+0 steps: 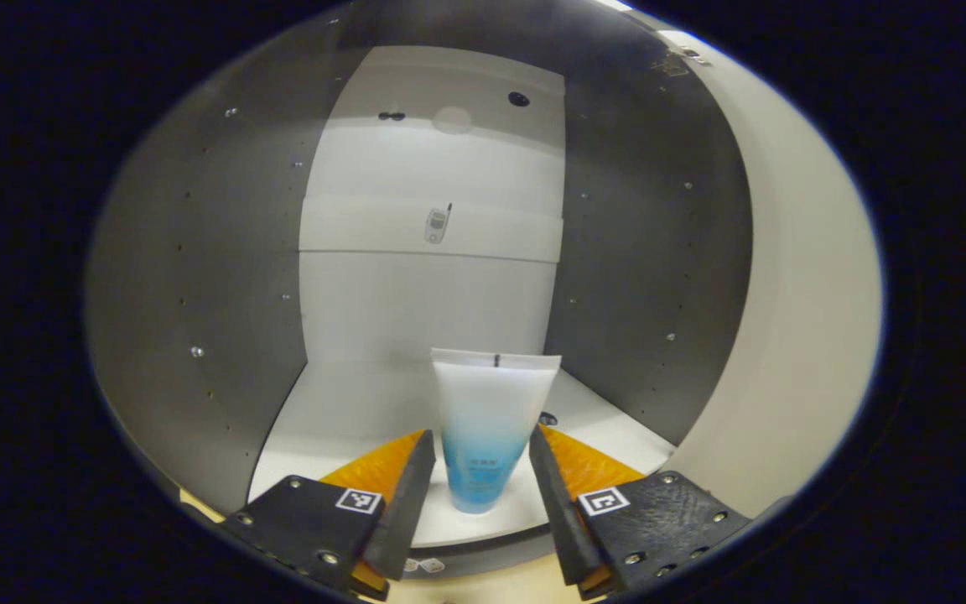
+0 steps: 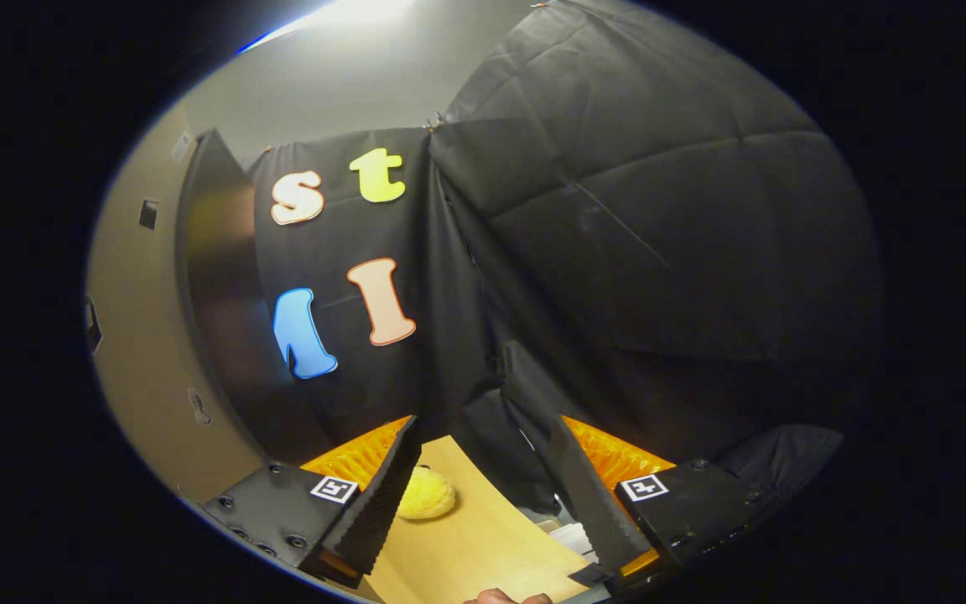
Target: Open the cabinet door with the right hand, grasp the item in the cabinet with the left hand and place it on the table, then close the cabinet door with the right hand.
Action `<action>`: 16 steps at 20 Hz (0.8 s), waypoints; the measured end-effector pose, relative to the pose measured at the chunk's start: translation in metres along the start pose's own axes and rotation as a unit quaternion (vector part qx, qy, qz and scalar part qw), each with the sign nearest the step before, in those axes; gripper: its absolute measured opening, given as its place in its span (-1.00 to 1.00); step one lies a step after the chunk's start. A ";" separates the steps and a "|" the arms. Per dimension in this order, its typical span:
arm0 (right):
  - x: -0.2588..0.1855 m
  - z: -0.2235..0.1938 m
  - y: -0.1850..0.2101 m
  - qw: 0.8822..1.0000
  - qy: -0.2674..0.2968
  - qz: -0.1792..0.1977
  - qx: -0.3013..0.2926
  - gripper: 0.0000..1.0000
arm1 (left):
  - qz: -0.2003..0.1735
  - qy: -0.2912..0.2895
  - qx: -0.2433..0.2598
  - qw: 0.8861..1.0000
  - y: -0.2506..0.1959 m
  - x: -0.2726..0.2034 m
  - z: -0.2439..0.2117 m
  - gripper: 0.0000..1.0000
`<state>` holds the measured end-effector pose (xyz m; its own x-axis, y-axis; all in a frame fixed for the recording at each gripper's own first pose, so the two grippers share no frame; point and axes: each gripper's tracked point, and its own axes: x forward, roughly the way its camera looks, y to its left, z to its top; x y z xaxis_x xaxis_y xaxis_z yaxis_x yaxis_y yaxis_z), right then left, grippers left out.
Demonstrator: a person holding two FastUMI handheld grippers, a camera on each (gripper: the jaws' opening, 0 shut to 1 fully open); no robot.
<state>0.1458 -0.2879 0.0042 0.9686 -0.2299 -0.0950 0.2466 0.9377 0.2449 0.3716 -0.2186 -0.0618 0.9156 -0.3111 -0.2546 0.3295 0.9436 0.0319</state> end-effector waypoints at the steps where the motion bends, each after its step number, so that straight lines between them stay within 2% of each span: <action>1: 0.001 0.001 -0.001 1.000 -0.002 0.001 0.008 0.95 | -0.001 0.003 -0.003 1.000 0.001 0.002 -0.002 0.39; 2: 0.003 0.000 -0.001 1.000 -0.002 0.003 0.014 0.95 | -0.003 0.001 -0.006 1.000 0.001 0.002 -0.002 0.36; 4: 0.007 -0.001 -0.003 1.000 -0.001 0.004 0.014 0.95 | -0.009 -0.006 -0.011 1.000 -0.002 0.003 0.000 0.11; 6: 0.014 -0.003 0.000 1.000 -0.001 0.006 0.008 0.95 | -0.014 -0.009 -0.019 1.000 -0.003 -0.001 0.001 0.04; 7: 0.016 -0.003 0.002 1.000 0.000 0.008 0.006 1.00 | -0.015 -0.015 -0.022 1.000 -0.004 -0.002 0.004 -0.13; 12: 0.025 -0.002 0.016 1.000 0.000 0.022 0.001 0.95 | -0.017 -0.036 0.017 0.999 -0.003 -0.008 0.015 -0.20; 13: 0.024 -0.001 0.018 1.000 -0.003 0.025 0.001 0.96 | -0.017 -0.040 0.023 0.999 -0.001 -0.012 0.018 -0.07; 15: 0.025 0.003 0.024 0.999 -0.008 0.031 0.002 0.95 | -0.019 -0.050 0.033 0.998 -0.001 -0.019 0.023 -0.20; 16: 0.023 0.003 0.026 0.999 -0.009 0.034 0.003 0.95 | -0.022 -0.057 0.035 0.998 -0.002 -0.018 0.023 -0.07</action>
<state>0.1743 -0.2698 0.0107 0.9833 -0.1714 -0.0605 0.1812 0.9493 0.2569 0.3595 -0.2173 -0.0346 0.9187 -0.3673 -0.1453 0.3820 0.9197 0.0905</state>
